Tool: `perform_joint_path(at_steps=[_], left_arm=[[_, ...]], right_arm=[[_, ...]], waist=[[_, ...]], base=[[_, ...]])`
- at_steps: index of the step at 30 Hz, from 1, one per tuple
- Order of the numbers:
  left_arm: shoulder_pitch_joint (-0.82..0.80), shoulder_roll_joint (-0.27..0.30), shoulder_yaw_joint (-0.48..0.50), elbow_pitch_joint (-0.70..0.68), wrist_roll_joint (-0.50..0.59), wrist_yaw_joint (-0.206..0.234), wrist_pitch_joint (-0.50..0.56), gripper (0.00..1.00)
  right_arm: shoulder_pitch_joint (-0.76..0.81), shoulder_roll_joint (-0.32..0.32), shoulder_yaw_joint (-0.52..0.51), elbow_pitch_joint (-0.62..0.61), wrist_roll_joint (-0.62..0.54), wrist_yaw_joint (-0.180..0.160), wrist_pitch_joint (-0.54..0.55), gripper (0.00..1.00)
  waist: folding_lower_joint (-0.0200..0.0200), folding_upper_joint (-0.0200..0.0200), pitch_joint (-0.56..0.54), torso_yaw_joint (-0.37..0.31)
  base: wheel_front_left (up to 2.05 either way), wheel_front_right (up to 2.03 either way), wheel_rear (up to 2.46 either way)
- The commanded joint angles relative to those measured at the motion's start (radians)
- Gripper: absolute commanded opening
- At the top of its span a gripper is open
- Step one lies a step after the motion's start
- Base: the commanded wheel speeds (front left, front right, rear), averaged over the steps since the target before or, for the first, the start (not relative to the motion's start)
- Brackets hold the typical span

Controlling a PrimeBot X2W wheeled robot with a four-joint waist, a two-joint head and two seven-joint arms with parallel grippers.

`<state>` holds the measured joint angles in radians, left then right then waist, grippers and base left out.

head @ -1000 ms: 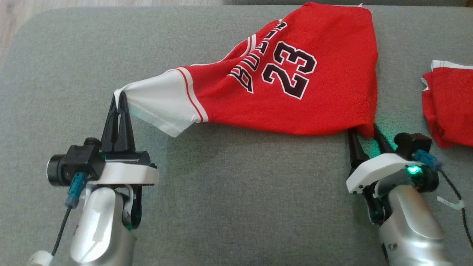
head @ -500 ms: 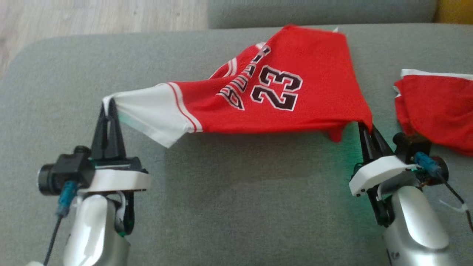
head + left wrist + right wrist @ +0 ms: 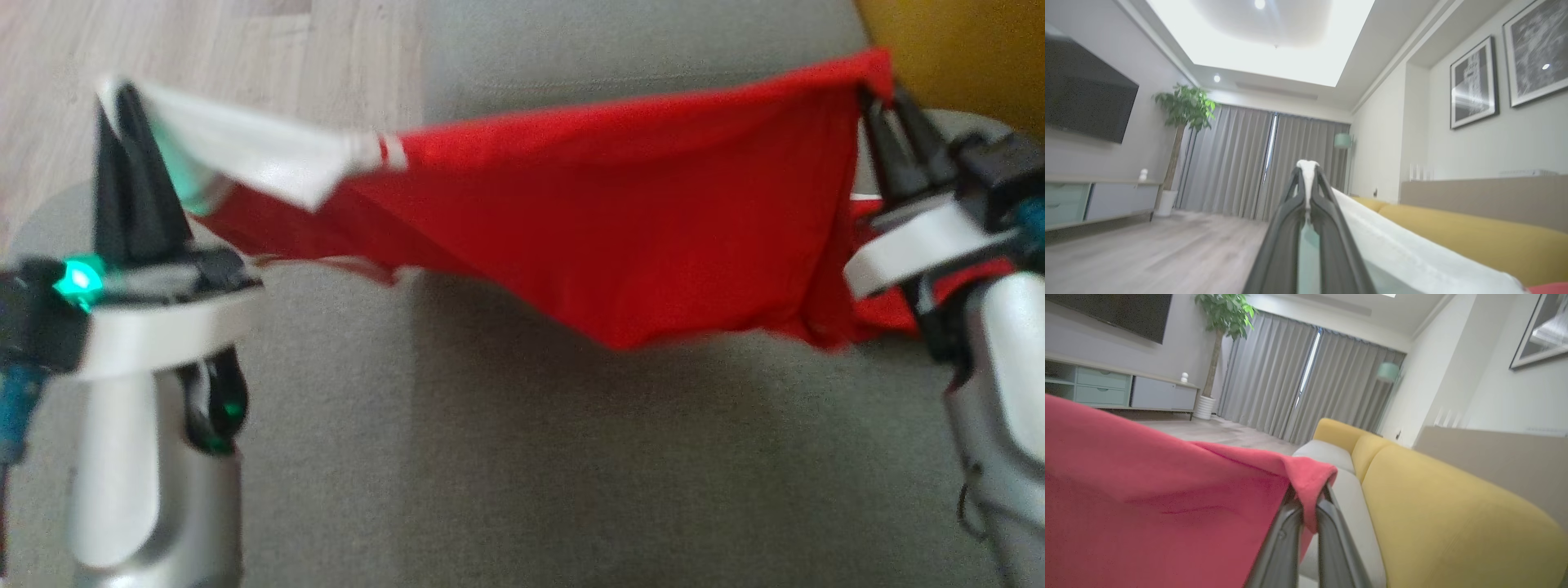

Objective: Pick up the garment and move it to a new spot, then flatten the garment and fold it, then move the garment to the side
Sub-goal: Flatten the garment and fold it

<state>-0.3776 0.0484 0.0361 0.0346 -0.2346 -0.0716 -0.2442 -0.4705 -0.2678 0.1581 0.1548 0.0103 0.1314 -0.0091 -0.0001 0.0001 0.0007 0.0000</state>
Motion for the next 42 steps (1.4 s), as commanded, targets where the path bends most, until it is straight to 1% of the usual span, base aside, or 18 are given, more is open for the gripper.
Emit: perform_joint_path(at_steps=[1, 6, 10, 11, 16, 20, 23, 26, 29, 31, 34, 36, 37, 39, 42], left_arm=[[-0.087, 0.027, 0.038, -0.079, -0.010, -0.002, 0.018, 0.00], [-0.163, 0.052, 0.050, -0.201, -0.027, 0.001, 0.074, 0.00], [-0.198, 0.072, 0.064, -0.318, -0.033, 0.012, 0.120, 0.00], [-0.198, 0.072, 0.064, -0.318, -0.033, 0.012, 0.120, 0.00], [-0.213, 0.087, 0.085, -0.478, -0.045, 0.034, 0.187, 0.00], [-0.209, 0.100, 0.096, -0.572, -0.051, 0.045, 0.241, 0.00], [-0.202, 0.117, 0.103, -0.595, -0.052, 0.046, 0.281, 0.00], [-0.206, 0.135, 0.108, -0.542, -0.070, 0.038, 0.316, 0.00], [-0.251, 0.165, 0.112, -0.417, -0.094, 0.019, 0.344, 0.00], [-0.305, 0.195, 0.102, -0.307, -0.104, 0.001, 0.360, 0.00], [-0.420, 0.230, 0.075, -0.125, -0.112, -0.019, 0.376, 0.00], [-0.532, 0.269, 0.047, 0.000, -0.091, -0.032, 0.357, 0.00], [-0.588, 0.273, 0.039, 0.058, -0.090, -0.034, 0.340, 0.00], [-0.704, 0.287, 0.026, 0.163, -0.072, -0.037, 0.297, 0.00], [-0.865, 0.286, 0.018, 0.316, -0.059, -0.035, 0.218, 0.00]], right_arm=[[-0.060, -0.033, 0.027, -0.061, 0.018, -0.001, 0.018, 0.00], [-0.119, -0.095, 0.059, -0.154, 0.059, -0.001, 0.050, 0.00], [-0.125, -0.118, 0.054, -0.252, 0.078, -0.001, 0.088, 0.00], [-0.125, -0.118, 0.054, -0.252, 0.078, -0.001, 0.088, 0.00], [-0.077, -0.124, 0.023, -0.399, 0.091, -0.001, 0.163, 0.00], [-0.015, -0.101, -0.021, -0.501, 0.100, -0.001, 0.235, 0.00], [0.020, -0.087, -0.037, -0.545, 0.112, -0.001, 0.288, 0.00], [0.027, -0.089, -0.041, -0.534, 0.128, -0.001, 0.343, 0.00], [-0.024, -0.091, -0.031, -0.474, 0.180, -0.001, 0.394, 0.00], [-0.096, -0.105, -0.005, -0.398, 0.223, -0.001, 0.423, 0.00], [-0.250, -0.138, 0.060, -0.244, 0.305, -0.001, 0.450, 0.00], [-0.381, -0.153, 0.093, -0.125, 0.353, -0.001, 0.436, 0.00], [-0.447, -0.160, 0.108, -0.063, 0.360, -0.001, 0.420, 0.00], [-0.577, -0.172, 0.140, 0.051, 0.351, -0.001, 0.367, 0.00], [-0.740, -0.166, 0.154, 0.217, 0.307, -0.001, 0.258, 0.00]], waist=[[0.0001, -0.0001, -0.016, -0.016], [0.0001, -0.0001, -0.029, -0.029], [0.0001, -0.0001, -0.038, -0.036], [0.0001, -0.0001, -0.038, -0.036], [0.0001, -0.0001, -0.040, -0.041], [0.0001, -0.0001, -0.031, -0.048], [0.0001, -0.0001, -0.012, -0.051], [0.0001, -0.0001, 0.023, -0.051], [0.0001, -0.0001, 0.090, -0.049], [0.0001, -0.0001, 0.144, -0.048], [0.0001, -0.0001, 0.229, -0.041], [0.0001, -0.0001, 0.284, -0.035], [0.0001, -0.0001, 0.304, -0.031], [0.0001, -0.0001, 0.343, -0.022], [0.0001, -0.0001, 0.384, -0.010]], base=[[0.00, 0.00, 0.00], [0.00, 0.00, 0.00], [0.00, 0.00, 0.00], [0.00, 0.00, 0.00], [0.00, 0.00, 0.00], [0.00, 0.00, 0.00], [0.00, 0.00, 0.00], [0.00, 0.00, 0.00], [0.00, 0.00, 0.00], [0.00, 0.00, 0.00], [0.00, 0.00, 0.00], [0.00, 0.00, 0.00], [0.00, 0.00, 0.00], [0.00, 0.00, 0.00], [0.00, 0.00, 0.00]])
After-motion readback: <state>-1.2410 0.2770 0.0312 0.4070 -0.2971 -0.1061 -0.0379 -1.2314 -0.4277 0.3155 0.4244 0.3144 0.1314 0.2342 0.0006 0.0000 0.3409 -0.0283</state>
